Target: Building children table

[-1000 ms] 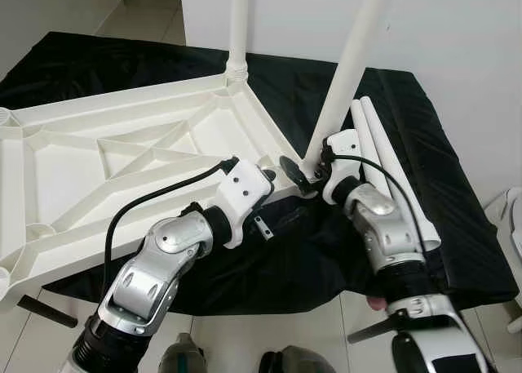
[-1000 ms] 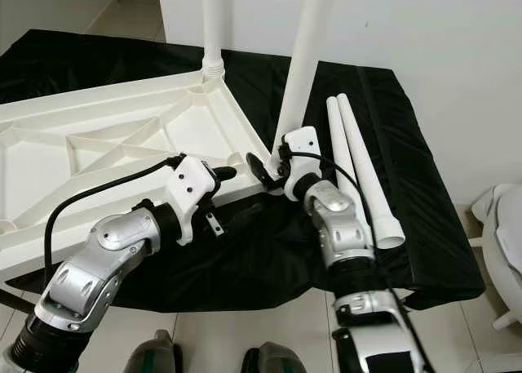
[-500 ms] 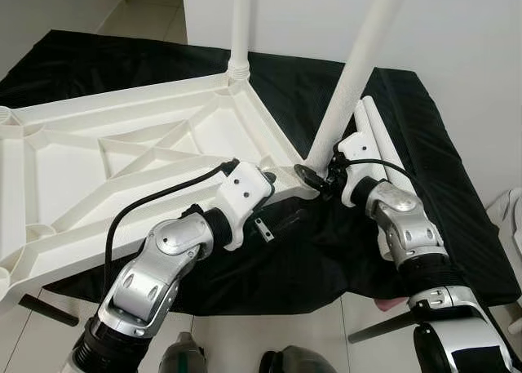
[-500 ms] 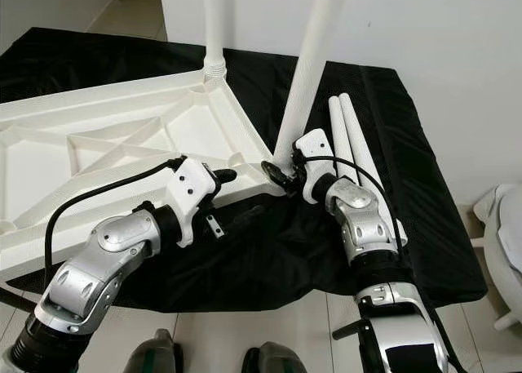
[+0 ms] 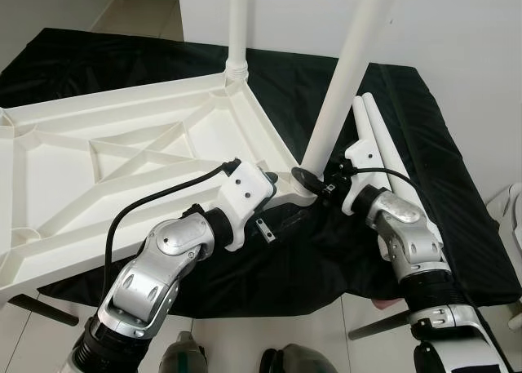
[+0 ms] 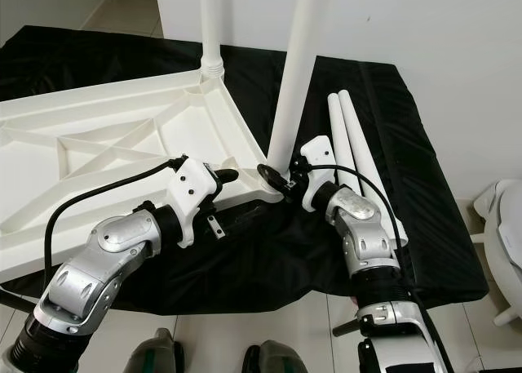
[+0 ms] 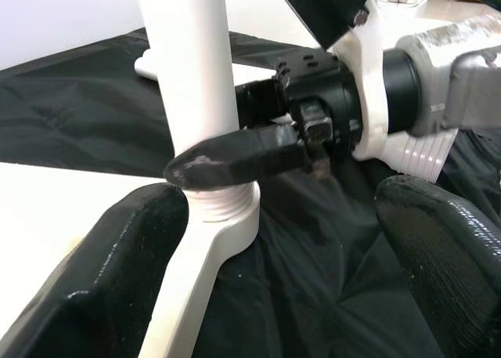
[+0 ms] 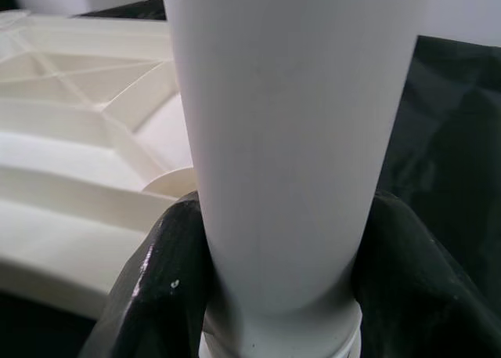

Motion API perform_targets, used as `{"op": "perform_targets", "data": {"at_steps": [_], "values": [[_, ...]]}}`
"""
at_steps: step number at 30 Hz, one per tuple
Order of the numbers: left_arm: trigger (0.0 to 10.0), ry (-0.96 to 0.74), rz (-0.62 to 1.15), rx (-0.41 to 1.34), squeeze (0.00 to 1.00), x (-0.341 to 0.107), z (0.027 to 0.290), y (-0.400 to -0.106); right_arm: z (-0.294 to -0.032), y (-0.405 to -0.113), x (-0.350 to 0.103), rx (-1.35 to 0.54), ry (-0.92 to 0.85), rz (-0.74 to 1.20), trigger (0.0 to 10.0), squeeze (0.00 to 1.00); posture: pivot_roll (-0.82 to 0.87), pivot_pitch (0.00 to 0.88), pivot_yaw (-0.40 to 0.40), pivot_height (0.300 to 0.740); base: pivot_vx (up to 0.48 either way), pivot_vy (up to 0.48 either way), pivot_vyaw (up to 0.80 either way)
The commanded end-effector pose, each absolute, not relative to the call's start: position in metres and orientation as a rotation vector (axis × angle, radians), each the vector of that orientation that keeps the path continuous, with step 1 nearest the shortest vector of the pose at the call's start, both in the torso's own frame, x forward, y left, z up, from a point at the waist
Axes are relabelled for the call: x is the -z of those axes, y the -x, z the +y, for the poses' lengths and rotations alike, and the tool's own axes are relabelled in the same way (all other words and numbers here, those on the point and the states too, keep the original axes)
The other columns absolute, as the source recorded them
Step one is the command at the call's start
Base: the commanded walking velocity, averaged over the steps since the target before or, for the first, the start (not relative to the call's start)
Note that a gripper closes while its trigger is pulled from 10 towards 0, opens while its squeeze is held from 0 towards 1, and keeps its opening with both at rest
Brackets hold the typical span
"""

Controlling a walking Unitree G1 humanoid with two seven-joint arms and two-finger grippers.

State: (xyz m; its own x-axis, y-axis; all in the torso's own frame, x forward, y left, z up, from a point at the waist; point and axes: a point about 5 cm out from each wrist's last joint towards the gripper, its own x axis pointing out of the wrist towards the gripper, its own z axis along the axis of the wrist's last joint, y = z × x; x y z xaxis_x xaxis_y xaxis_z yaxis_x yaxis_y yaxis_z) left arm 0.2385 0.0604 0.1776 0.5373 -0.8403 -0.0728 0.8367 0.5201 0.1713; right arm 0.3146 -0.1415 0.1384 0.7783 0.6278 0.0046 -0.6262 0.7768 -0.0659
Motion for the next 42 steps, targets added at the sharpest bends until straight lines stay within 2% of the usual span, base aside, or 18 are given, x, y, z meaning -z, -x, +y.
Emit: {"op": "perform_targets", "data": {"at_steps": [1, 7, 13, 15, 16, 18, 19, 22, 23, 27, 28, 33, 34, 35, 36, 42], "values": [[10.0, -0.197, -0.015, 1.011, 0.0, -0.177, 0.06, -0.239, -0.135, -0.315, -0.153, -0.618, 0.059, -0.084, 0.0, 0.0, 0.04, 0.04, -0.049, 0.74, 0.0, 0.0, 0.0], [10.0, -0.201, -0.014, 1.016, 0.0, -0.177, 0.06, -0.24, -0.12, -0.31, -0.152, -0.52, 0.001, -0.069, 0.0, 0.0, 0.04, 0.035, -0.05, 0.74, 0.0, 0.0, 0.0], [10.0, -0.203, -0.015, 1.017, 0.0, -0.178, 0.06, -0.24, -0.118, -0.31, -0.153, -0.461, 0.0, -0.07, 0.0, 0.0, 0.04, 0.035, -0.05, 0.74, 0.0, 0.0, 0.0], [10.0, -0.203, -0.016, 1.017, 0.0, -0.178, 0.06, -0.24, -0.115, -0.308, -0.153, -0.411, -0.019, -0.066, 0.0, 0.0, 0.04, 0.03, -0.051, 0.74, 0.0, 0.0, 0.0], [10.0, -0.203, -0.017, 1.019, 0.0, -0.178, 0.059, -0.24, -0.114, -0.304, -0.153, -0.304, -0.021, -0.066, 0.0, 0.0, 0.04, 0.024, -0.054, 0.74, 0.0, 0.0, 0.0], [10.0, -0.203, -0.017, 1.019, 0.0, -0.178, 0.059, -0.24, -0.114, -0.304, -0.153, -0.304, -0.021, -0.066, 0.0, 0.0, 0.04, 0.024, -0.054, 0.74, 0.0, 0.0, 0.0], [10.0, -0.203, -0.018, 1.021, 0.0, -0.178, 0.058, -0.24, -0.114, -0.301, -0.153, -0.231, -0.018, -0.066, 0.0, 0.0, 0.04, 0.024, -0.054, 0.74, 0.0, 0.0, 0.0], [10.0, -0.203, -0.018, 1.021, 0.0, -0.178, 0.058, -0.24, -0.114, -0.301, -0.153, -0.231, -0.018, -0.066, 0.0, 0.0, 0.04, 0.024, -0.054, 0.74, 0.0, 0.0, 0.0], [10.0, -0.202, -0.02, 1.02, 0.0, -0.178, 0.058, -0.24, -0.126, -0.299, -0.154, -0.106, 0.003, -0.073, 0.0, 0.0, 0.04, 0.011, -0.056, 0.74, 0.0, 0.0, 0.0], [10.0, -0.202, -0.02, 1.02, 0.0, -0.178, 0.058, -0.24, -0.126, -0.299, -0.154, -0.106, 0.003, -0.073, 0.0, 0.0, 0.04, 0.011, -0.056, 0.74, 0.0, 0.0, 0.0], [10.0, -0.203, -0.021, 1.021, 0.0, -0.178, 0.058, -0.24, -0.139, -0.299, -0.154, 0.013, 0.027, -0.077, 0.0, 0.0, 0.04, 0.007, -0.059, 0.74, 0.0, 0.0, 0.0], [10.0, -0.202, -0.019, 1.02, 0.0, -0.177, 0.058, -0.24, -0.154, -0.3, -0.151, 0.141, 0.02, -0.052, 0.0, 0.0, 0.04, 0.006, -0.056, 0.74, 0.0, 0.0, 0.0], [10.0, -0.201, -0.016, 1.02, 0.0, -0.176, 0.059, -0.239, -0.155, -0.303, -0.148, 0.156, 0.003, -0.037, 8.7, 0.0, 0.05, 0.009, -0.055, 0.74, 0.0, 0.0, 0.0], [10.0, -0.2, -0.011, 1.02, 0.0, -0.176, 0.06, -0.238, -0.154, -0.306, -0.149, 0.153, -0.023, -0.039, 10.0, 0.17, 0.05, 0.012, -0.052, 0.74, 0.0, 0.0, 0.0], [10.0, -0.2, -0.008, 1.02, 0.0, -0.175, 0.06, -0.237, -0.154, -0.308, -0.149, 0.148, -0.04, -0.044, 10.0, 1.0, 0.05, 0.012, -0.052, 0.74, 0.0, 0.0, 0.0], [10.0, -0.201, 0.001, 1.013, 0.0, -0.174, 0.062, -0.236, -0.152, -0.313, -0.155, 0.114, -0.086, -0.092, 10.0, 1.0, 0.06, 0.018, -0.048, 0.74, 0.0, 0.0, 0.0]]}}
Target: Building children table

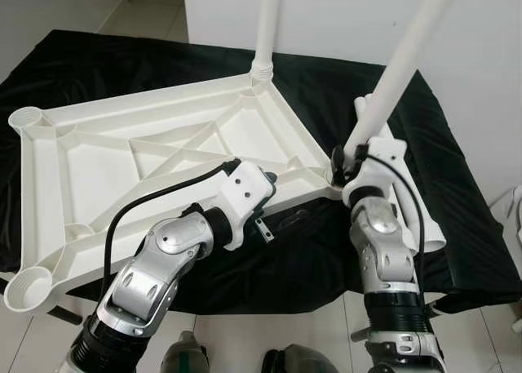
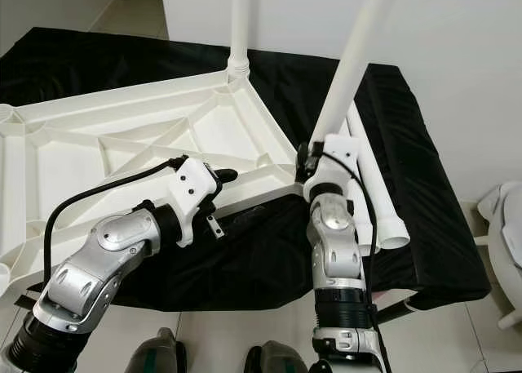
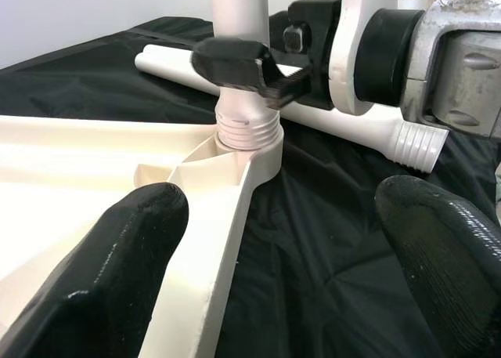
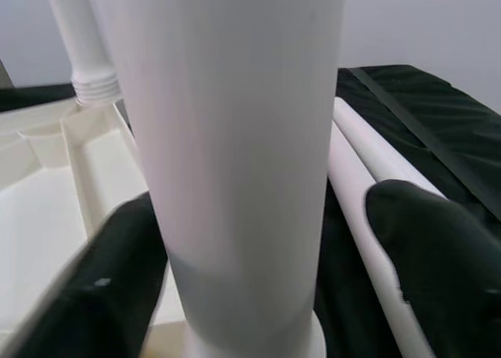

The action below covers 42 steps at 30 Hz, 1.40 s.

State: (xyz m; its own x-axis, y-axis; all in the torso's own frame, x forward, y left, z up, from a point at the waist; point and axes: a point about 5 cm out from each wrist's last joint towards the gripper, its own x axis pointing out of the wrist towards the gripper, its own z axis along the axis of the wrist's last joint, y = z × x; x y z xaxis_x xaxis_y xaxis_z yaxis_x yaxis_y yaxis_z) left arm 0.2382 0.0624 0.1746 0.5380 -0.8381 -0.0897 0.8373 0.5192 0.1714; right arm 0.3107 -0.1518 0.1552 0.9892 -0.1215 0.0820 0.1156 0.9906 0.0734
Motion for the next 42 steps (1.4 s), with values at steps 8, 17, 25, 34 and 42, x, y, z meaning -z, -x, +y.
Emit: {"op": "perform_targets", "data": {"at_steps": [8, 17, 25, 34, 42], "values": [[10.0, -0.198, 0.01, 0.996, 0.0, -0.174, 0.063, -0.237, -0.148, -0.311, -0.157, 0.052, -0.109, -0.128, 10.0, 0.0, 0.06, 0.022, -0.049, 0.74, 0.0, 0.0, 0.0], [10.0, -0.221, 0.025, 0.94, 0.0, -0.172, 0.07, -0.246, -0.152, -0.288, -0.145, 0.016, -0.097, -0.138, 10.0, 0.0, 0.05, 0.027, -0.05, 0.74, 0.0, 0.0, 0.0], [10.0, -0.201, 0.016, 0.914, 0.0, -0.176, 0.073, -0.251, -0.159, -0.28, -0.138, 0.006, -0.09, -0.126, 0.0, 0.0, 0.03, 0.036, -0.045, 0.74, 0.0, 0.0, 0.0], [10.0, -0.198, 0.014, 0.899, 0.0, -0.178, 0.076, -0.251, -0.158, -0.268, -0.118, -0.056, -0.081, -0.032, 10.0, 0.0, 0.04, 0.051, -0.047, 0.74, 0.0, 0.0, 0.0], [10.0, -0.191, 0.016, 0.893, 0.0, -0.178, 0.077, -0.25, -0.167, -0.269, -0.105, -0.098, -0.06, 0.043, 10.0, 0.0, 0.04, 0.061, -0.051, 0.74, 0.0, 0.0, 0.0]]}}
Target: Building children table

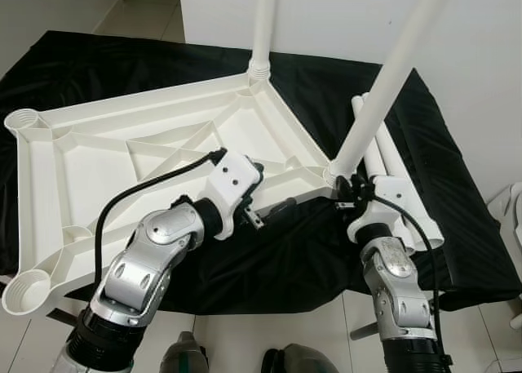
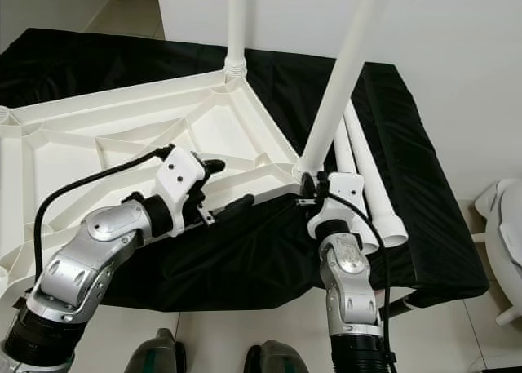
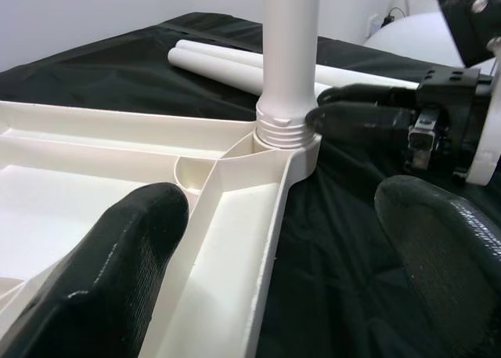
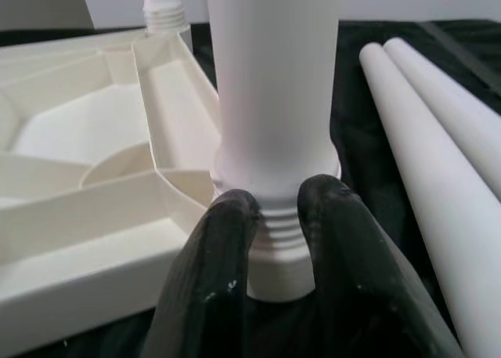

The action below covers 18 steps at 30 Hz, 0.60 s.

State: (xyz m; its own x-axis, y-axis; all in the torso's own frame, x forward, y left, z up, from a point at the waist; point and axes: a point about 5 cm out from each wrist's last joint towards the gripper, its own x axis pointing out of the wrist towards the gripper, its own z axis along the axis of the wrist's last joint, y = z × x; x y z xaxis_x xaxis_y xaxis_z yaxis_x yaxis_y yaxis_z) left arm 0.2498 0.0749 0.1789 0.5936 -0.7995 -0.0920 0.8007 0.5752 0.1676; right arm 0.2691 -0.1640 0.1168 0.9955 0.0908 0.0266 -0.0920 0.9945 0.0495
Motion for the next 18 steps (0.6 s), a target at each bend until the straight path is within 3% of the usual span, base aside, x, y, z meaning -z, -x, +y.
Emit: {"op": "perform_targets", "data": {"at_steps": [1, 9, 18], "values": [[10.0, -0.191, 0.016, 0.893, 0.0, -0.178, 0.077, -0.25, -0.167, -0.269, -0.105, -0.098, -0.06, 0.043, 10.0, 0.0, 0.04, 0.061, -0.051, 0.74, 0.0, 0.0, 0.0], [10.0, -0.185, 0.015, 0.89, 0.0, -0.178, 0.076, -0.25, -0.173, -0.286, -0.11, -0.081, -0.074, 0.033, 10.0, 0.0, 0.04, 0.062, -0.052, 0.74, 0.0, 0.0, 0.0], [10.0, -0.181, 0.016, 0.855, 0.0, -0.178, 0.076, -0.254, -0.183, -0.325, -0.135, -0.093, -0.104, -0.028, 10.0, 0.0, 0.05, 0.058, -0.048, 0.74, 0.0, 0.0, 0.0]]}}
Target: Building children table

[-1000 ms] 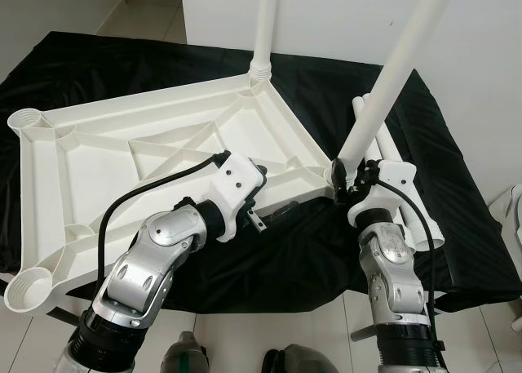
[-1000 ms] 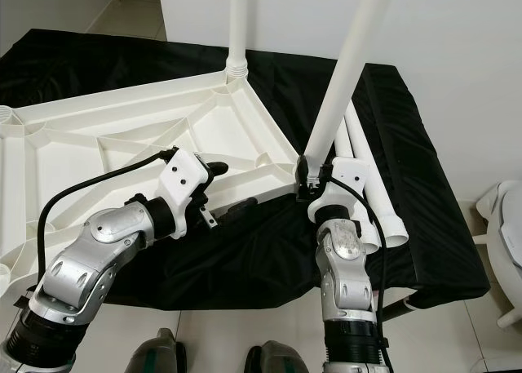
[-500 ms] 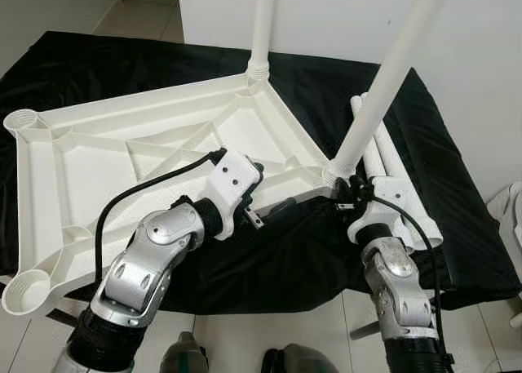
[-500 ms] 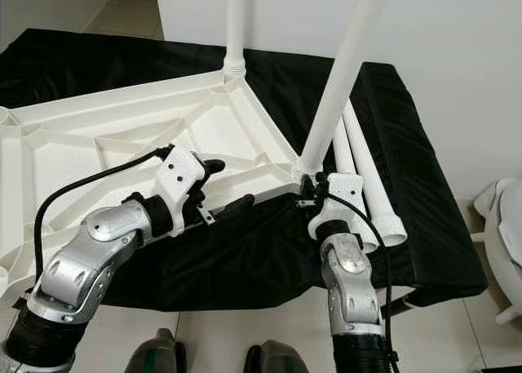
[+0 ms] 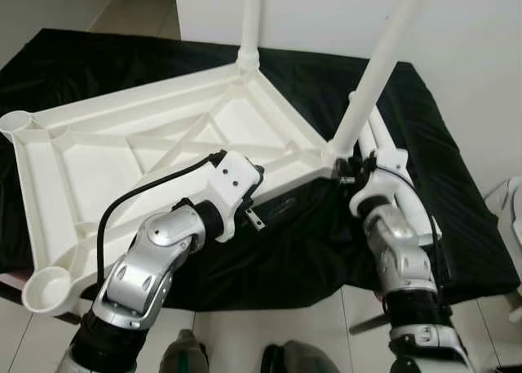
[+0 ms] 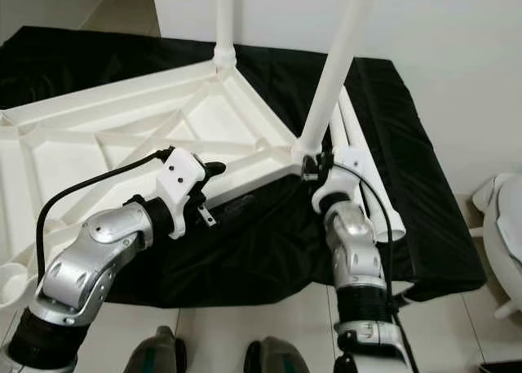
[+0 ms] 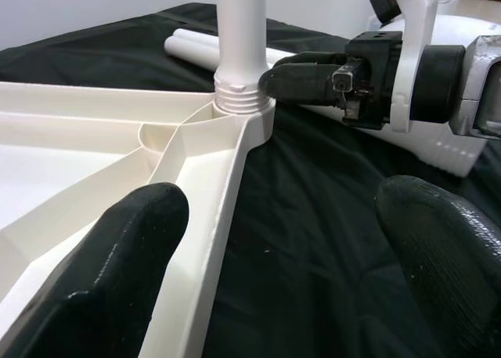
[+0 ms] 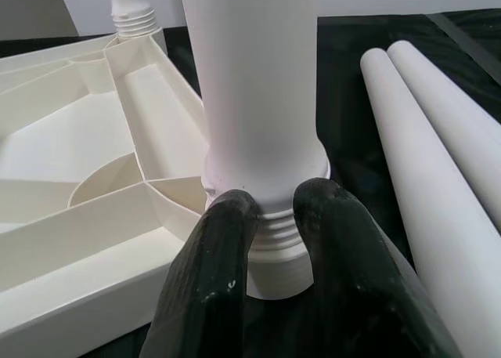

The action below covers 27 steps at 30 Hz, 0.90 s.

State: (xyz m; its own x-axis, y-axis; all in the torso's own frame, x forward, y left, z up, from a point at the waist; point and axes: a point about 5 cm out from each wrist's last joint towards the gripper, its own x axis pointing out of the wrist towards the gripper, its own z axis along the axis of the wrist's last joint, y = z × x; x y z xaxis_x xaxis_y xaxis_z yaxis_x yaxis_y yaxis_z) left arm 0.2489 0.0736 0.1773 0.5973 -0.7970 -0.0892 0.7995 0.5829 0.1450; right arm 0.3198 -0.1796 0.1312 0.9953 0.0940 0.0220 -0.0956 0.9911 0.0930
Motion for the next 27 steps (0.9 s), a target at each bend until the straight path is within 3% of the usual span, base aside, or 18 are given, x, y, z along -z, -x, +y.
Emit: {"op": "perform_targets", "data": {"at_steps": [1, 9, 16, 18, 27], "values": [[10.0, -0.181, 0.016, 0.855, 0.0, -0.178, 0.076, -0.254, -0.183, -0.325, -0.135, -0.093, -0.104, -0.028, 10.0, 0.0, 0.05, 0.058, -0.048, 0.74, 0.0, 0.0, 0.0], [10.0, -0.215, 0.123, 0.625, 0.0, -0.168, 0.089, -0.281, -0.172, -0.338, -0.154, -0.185, -0.122, -0.094, 10.0, 0.0, 0.06, 0.05, -0.059, 0.74, 0.0, 0.0, 0.0], [10.0, -0.237, 0.185, 0.516, 0.0, -0.161, 0.103, -0.29, -0.159, -0.313, -0.152, -0.25, -0.216, -0.148, 10.0, 0.0, 0.05, 0.046, -0.054, 0.74, 0.0, 0.0, 0.0], [10.0, -0.241, 0.222, 0.417, 0.0, -0.158, 0.116, -0.298, -0.153, -0.294, -0.15, -0.291, -0.26, -0.162, 10.0, 0.0, 0.04, 0.05, -0.046, 0.74, 0.0, 0.0, 0.0], [10.0, -0.265, 0.226, 0.416, 0.0, -0.161, 0.12, -0.306, -0.156, -0.291, -0.15, -0.3, -0.24, -0.16, 10.0, 0.0, 0.02, 0.066, -0.037, 0.74, 0.0, 0.0, 0.0]]}}
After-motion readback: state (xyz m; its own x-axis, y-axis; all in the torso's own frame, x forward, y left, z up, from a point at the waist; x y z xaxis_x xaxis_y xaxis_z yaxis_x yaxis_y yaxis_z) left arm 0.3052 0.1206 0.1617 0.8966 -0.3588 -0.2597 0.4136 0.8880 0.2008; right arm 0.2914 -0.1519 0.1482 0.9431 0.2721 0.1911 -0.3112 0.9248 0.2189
